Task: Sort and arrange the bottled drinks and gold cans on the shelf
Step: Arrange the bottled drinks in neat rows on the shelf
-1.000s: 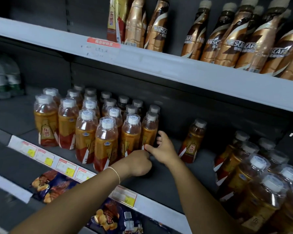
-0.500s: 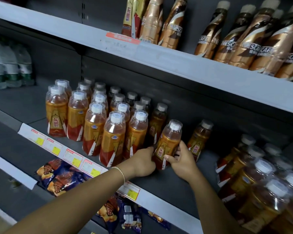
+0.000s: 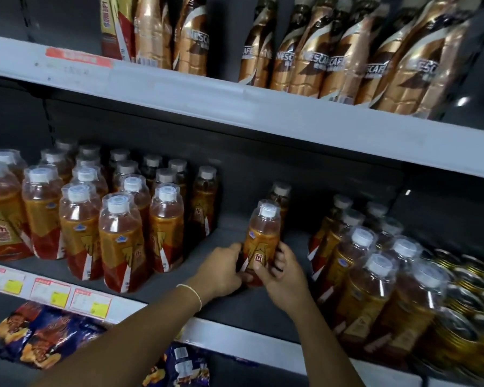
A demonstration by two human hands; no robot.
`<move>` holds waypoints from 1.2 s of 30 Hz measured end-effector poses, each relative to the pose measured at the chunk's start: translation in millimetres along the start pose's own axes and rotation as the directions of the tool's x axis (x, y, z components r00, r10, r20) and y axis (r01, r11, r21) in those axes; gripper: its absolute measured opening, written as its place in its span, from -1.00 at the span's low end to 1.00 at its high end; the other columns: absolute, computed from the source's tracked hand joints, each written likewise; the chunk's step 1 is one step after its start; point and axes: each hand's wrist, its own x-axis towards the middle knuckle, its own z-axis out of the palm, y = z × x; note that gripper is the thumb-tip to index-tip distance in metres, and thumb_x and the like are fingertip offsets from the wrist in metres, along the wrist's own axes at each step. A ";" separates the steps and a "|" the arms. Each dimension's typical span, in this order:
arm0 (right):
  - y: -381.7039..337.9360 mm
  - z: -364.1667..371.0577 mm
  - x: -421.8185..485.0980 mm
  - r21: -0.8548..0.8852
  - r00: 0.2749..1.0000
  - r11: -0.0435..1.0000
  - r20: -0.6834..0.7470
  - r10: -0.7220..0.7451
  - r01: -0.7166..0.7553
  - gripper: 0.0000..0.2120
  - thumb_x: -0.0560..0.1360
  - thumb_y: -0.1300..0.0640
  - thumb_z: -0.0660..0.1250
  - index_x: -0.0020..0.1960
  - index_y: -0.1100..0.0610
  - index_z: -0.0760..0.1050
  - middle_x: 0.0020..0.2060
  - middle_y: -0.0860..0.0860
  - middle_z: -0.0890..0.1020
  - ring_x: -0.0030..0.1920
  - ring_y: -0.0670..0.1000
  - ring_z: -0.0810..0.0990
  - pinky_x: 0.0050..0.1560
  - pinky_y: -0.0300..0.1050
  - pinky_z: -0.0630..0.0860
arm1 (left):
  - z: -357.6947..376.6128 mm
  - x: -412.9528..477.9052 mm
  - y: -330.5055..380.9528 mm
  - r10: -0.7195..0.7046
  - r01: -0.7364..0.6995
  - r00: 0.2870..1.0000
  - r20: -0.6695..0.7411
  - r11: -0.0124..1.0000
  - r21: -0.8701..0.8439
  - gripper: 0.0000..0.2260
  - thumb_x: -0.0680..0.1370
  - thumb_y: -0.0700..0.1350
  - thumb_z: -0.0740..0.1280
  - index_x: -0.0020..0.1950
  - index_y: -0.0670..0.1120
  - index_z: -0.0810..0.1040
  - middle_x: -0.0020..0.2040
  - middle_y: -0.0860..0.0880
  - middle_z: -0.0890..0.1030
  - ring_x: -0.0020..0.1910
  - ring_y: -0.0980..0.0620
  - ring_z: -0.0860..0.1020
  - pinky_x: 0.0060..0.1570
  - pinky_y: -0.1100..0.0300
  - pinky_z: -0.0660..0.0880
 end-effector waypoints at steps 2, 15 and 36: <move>3.8 2.8 1.6 0.005 0.998 1.000 -0.063 -0.005 0.006 -0.52 0.44 0.29 0.49 0.17 -0.13 0.41 0.05 -0.19 0.62 0.00 -0.35 0.61 -0.08 -0.48 0.49 | 5.2 4.7 5.3 0.029 -0.027 0.999 -0.031 0.999 0.036 -0.59 0.40 0.12 0.46 0.13 -0.04 0.46 0.04 -0.06 0.63 0.02 -0.10 0.58 -0.06 0.12 0.51; 5.3 1.5 24.8 -0.088 0.979 0.994 -0.198 0.048 -0.067 -0.52 0.46 0.20 0.49 0.32 0.05 0.43 0.08 -0.06 0.64 0.06 -0.10 0.63 0.17 -0.07 0.57 | 18.4 29.5 15.4 0.028 -0.028 1.000 -0.006 1.000 -0.014 -0.61 0.42 0.05 0.45 0.18 -0.04 0.50 0.10 -0.05 0.57 0.07 -0.05 0.54 0.06 0.05 0.52; 2.4 8.9 31.5 -0.231 0.932 0.968 -0.362 0.012 -0.102 -0.56 0.39 0.11 0.56 0.13 0.12 0.40 0.02 0.04 0.62 0.00 0.01 0.62 -0.01 -0.14 0.54 | -10.9 14.6 -0.5 0.040 -0.035 0.999 -0.010 0.958 0.286 -0.80 0.54 0.08 0.28 0.03 -0.03 0.51 0.00 -0.07 0.62 0.02 -0.11 0.58 -0.22 0.18 0.34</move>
